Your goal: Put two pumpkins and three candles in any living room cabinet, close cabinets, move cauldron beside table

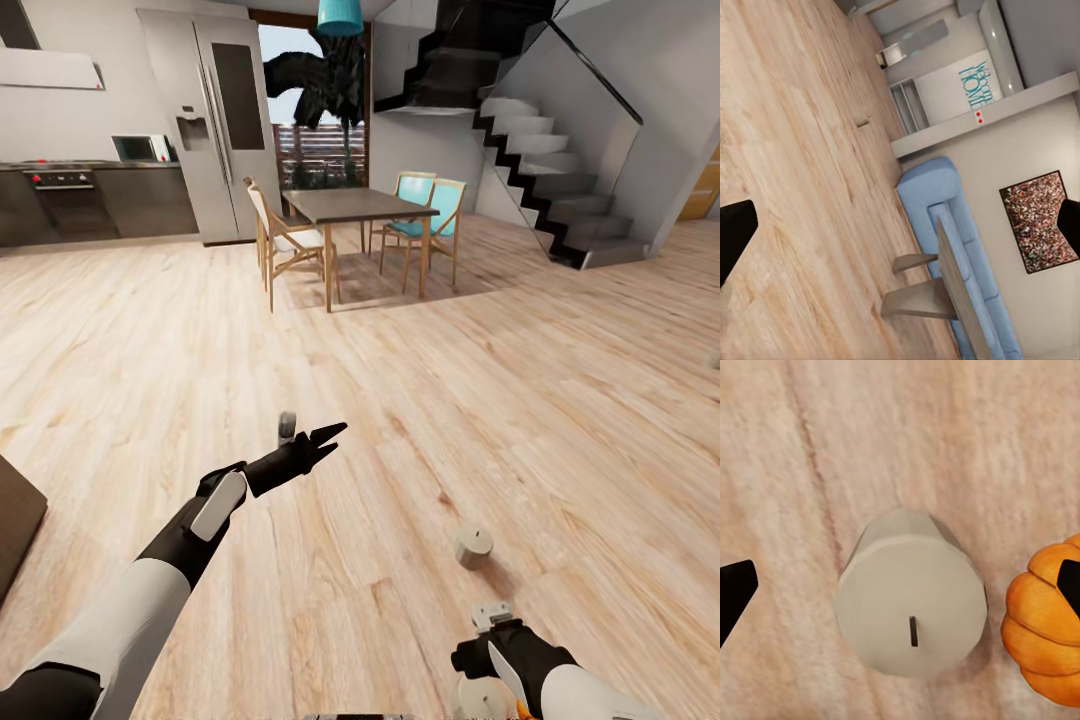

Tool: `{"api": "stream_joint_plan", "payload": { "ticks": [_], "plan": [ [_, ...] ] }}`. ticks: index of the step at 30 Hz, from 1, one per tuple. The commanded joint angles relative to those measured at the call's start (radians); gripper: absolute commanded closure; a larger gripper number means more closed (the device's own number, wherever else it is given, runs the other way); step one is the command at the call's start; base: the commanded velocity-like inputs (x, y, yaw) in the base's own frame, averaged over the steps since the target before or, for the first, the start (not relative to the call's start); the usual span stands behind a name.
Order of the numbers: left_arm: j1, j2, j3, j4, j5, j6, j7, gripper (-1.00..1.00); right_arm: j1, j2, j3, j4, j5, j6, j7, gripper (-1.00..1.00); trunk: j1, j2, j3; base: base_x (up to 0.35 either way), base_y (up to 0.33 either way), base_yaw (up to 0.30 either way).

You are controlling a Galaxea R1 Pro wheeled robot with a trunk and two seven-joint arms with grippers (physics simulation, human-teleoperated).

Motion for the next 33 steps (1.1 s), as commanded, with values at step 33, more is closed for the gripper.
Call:
{"api": "stream_joint_plan", "payload": {
  "ticks": [33],
  "plan": [
    [0.02,-0.008,0.0,0.0,0.0,-0.029,0.0,-1.0,-0.003,-0.002,0.002,0.009,0.007,-0.002,0.012,-1.0,0.034,-0.053,-0.084,0.0,0.0,0.0]
  ]
}}
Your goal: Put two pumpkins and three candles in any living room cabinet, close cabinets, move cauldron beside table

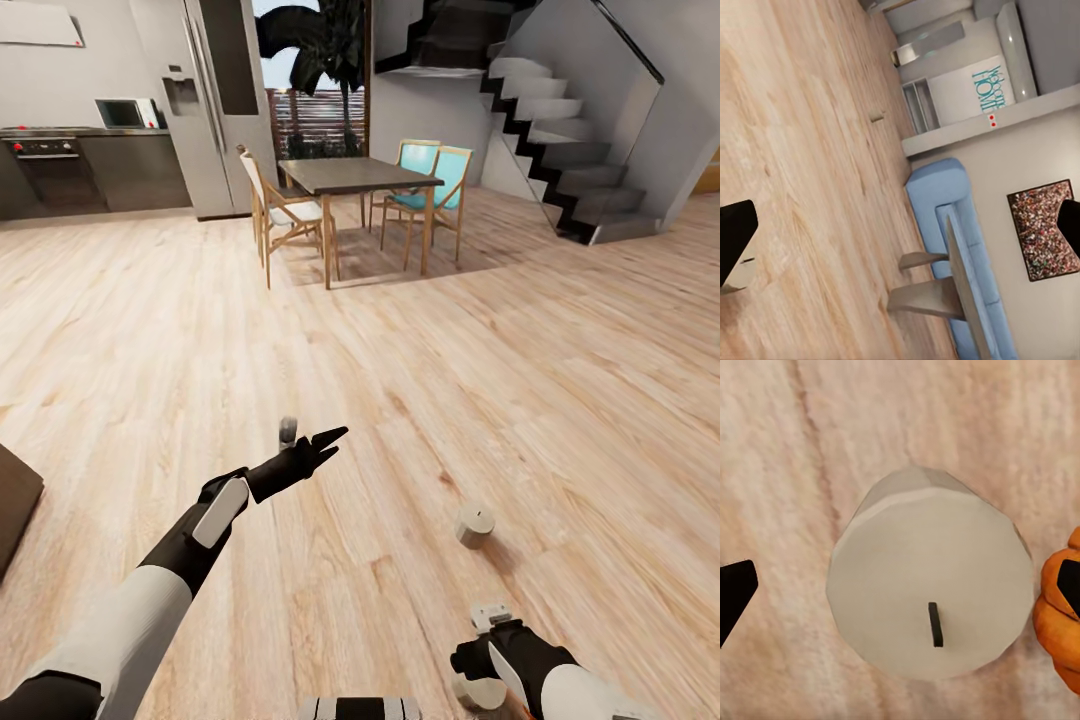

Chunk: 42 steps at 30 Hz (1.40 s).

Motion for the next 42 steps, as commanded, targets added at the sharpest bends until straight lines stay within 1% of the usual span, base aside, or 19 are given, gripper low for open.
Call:
{"api": "stream_joint_plan", "payload": {
  "ticks": [1,11,16,23,28,35,38,42],
  "plan": [
    [0.0,0.0,0.0,0.0,0.0,0.0,0.0,-1.0,0.0,0.0,0.0,0.0,0.0,0.0,0.0,-1.0,0.0,0.0,-0.004,0.0,0.0,0.0],
    [0.0,0.0,0.0,0.0,0.0,0.0,0.0,-1.0,0.0,-0.001,-0.001,-0.001,0.003,-0.001,-0.004,-1.0,0.005,-0.003,-0.043,0.0,0.0,0.0],
    [0.0,0.0,0.0,0.0,0.0,0.0,0.0,-1.0,0.0,-0.002,-0.001,-0.003,0.016,-0.003,-0.011,-1.0,0.005,-0.003,-0.043,0.0,0.0,0.0],
    [0.0,0.0,0.0,0.001,0.0,0.0,0.0,-1.0,0.0,-0.003,0.0,-0.008,0.019,-0.004,-0.016,-1.0,0.005,-0.003,-0.043,0.0,0.0,0.0],
    [0.0,0.0,0.0,0.0,0.0,0.0,0.0,-1.0,0.0,-0.003,0.0,-0.009,0.019,-0.005,-0.018,-1.0,0.007,-0.004,-0.062,0.0,0.0,0.0],
    [0.0,0.0,0.0,0.0,0.0,0.0,0.0,-1.0,0.0,-0.002,0.0,-0.009,0.02,-0.005,-0.02,-1.0,0.007,-0.004,-0.062,0.0,0.0,0.0],
    [0.0,0.0,0.0,0.0,-0.001,0.0,0.0,-1.0,0.0,-0.002,0.0,-0.011,0.032,-0.007,-0.021,-1.0,0.007,-0.004,-0.062,0.0,0.0,0.0],
    [0.0,-0.001,0.0,0.0,-0.001,0.0,0.0,-1.0,0.0,-0.002,0.001,-0.011,0.036,-0.01,-0.033,-1.0,0.007,-0.004,-0.062,0.0,0.0,0.0]
  ]
}}
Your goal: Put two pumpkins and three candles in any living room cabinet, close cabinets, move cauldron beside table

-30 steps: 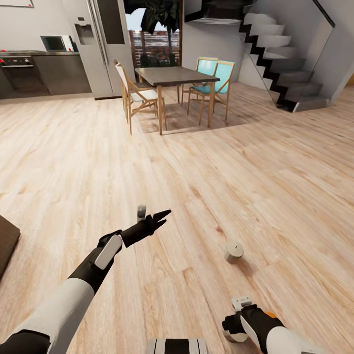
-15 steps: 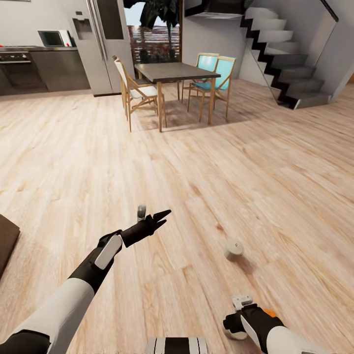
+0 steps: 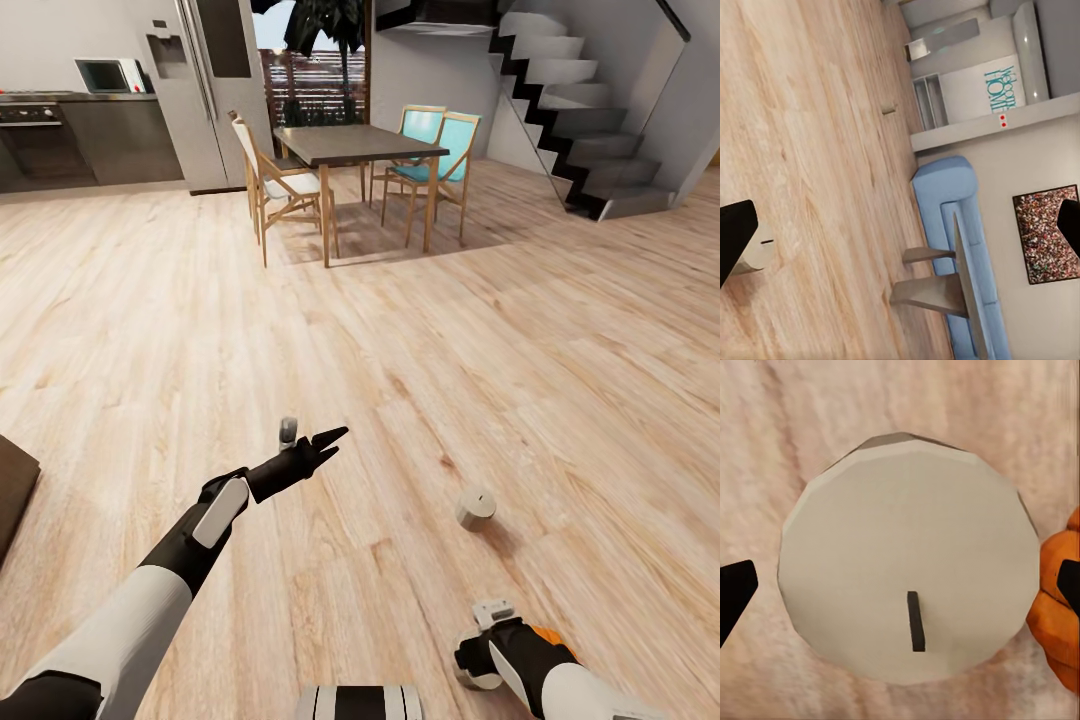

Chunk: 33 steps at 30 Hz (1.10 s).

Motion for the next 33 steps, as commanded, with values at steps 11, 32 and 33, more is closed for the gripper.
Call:
{"api": "stream_joint_plan", "payload": {
  "ticks": [11,32,33],
  "plan": [
    [0.0,0.0,0.0,0.0,0.0,0.0,0.0,-1.0,0.0,0.0,0.0,0.0,0.001,-0.002,-0.036,-1.0,0.002,-0.001,-0.019,0.0,0.0,0.0],
    [0.0,-0.001,0.0,0.0,0.0,-0.001,0.0,-1.0,0.0,0.001,0.041,0.0,0.0,-0.013,-0.032,-1.0,0.006,-0.003,-0.05,0.0,0.0,0.0],
    [0.0,-0.001,0.0,0.0,0.0,-0.001,0.0,-1.0,0.0,0.001,0.044,0.0,0.0,-0.014,-0.032,-1.0,0.006,-0.003,-0.05,0.0,0.0,0.0]
  ]
}}
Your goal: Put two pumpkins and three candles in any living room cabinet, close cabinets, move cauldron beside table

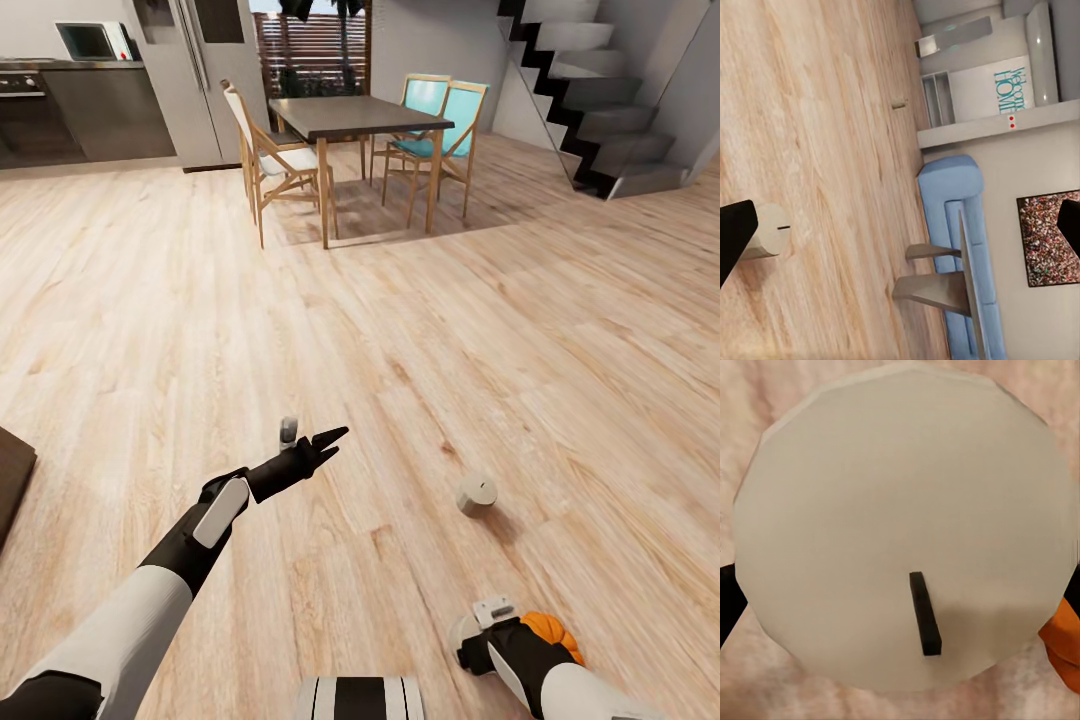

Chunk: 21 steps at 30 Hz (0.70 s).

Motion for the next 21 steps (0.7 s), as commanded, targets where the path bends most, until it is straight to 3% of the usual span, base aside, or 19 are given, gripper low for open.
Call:
{"api": "stream_joint_plan", "payload": {
  "ticks": [1,7,8,21],
  "plan": [
    [0.0,0.0,0.0,0.0,0.0,0.0,0.0,-1.0,0.0,0.0,0.002,0.0,0.0,-0.001,0.0,-1.0,0.0,0.0,0.0,0.0,0.0,0.0],
    [0.0,0.0,0.0,0.001,0.0,-0.001,0.0,-1.0,0.0,0.001,0.004,0.0,0.0,-0.002,0.0,-1.0,0.001,0.0,-0.008,0.0,0.0,0.0],
    [0.0,0.0,0.0,0.001,0.0,-0.001,0.0,-1.0,0.0,0.001,0.004,0.0,0.0,-0.003,0.0,1.0,0.001,-0.001,-0.012,0.0,0.0,0.0],
    [0.0,0.002,0.0,0.001,0.0,0.0,0.0,-1.0,0.0,-0.001,0.004,0.0,0.0,-0.035,0.006,1.0,0.001,-0.001,-0.012,0.0,0.0,0.0]
  ]
}}
